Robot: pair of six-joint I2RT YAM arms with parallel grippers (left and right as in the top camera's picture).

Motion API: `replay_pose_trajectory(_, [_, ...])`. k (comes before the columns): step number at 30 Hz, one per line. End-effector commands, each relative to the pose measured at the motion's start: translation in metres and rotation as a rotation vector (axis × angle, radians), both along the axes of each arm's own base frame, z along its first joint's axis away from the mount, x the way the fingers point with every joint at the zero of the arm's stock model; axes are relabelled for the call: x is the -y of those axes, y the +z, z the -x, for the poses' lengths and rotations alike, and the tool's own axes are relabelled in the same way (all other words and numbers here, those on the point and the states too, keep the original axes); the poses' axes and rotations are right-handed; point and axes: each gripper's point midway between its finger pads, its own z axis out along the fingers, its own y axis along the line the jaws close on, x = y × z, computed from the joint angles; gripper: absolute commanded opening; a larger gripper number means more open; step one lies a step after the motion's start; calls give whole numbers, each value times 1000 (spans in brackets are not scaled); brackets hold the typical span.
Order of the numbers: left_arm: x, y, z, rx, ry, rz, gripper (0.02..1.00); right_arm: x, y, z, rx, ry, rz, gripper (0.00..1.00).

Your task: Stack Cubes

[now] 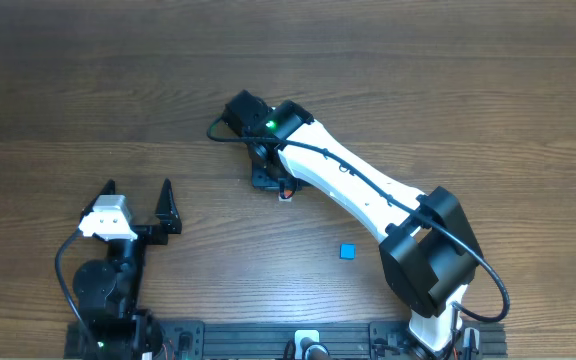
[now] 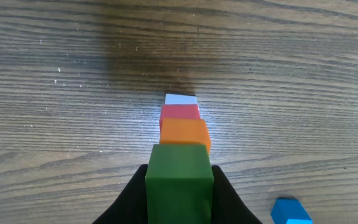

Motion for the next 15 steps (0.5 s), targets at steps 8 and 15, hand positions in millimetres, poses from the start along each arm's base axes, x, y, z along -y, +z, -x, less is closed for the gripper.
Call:
replay_pose_trajectory(8, [0, -1, 0, 0, -3, -14, 998, 9, -11, -2, 4, -33, 38, 172])
replay_pose_trajectory(15, [0, -1, 0, 0, -3, -14, 998, 9, -11, -3, 6, -33, 36, 461])
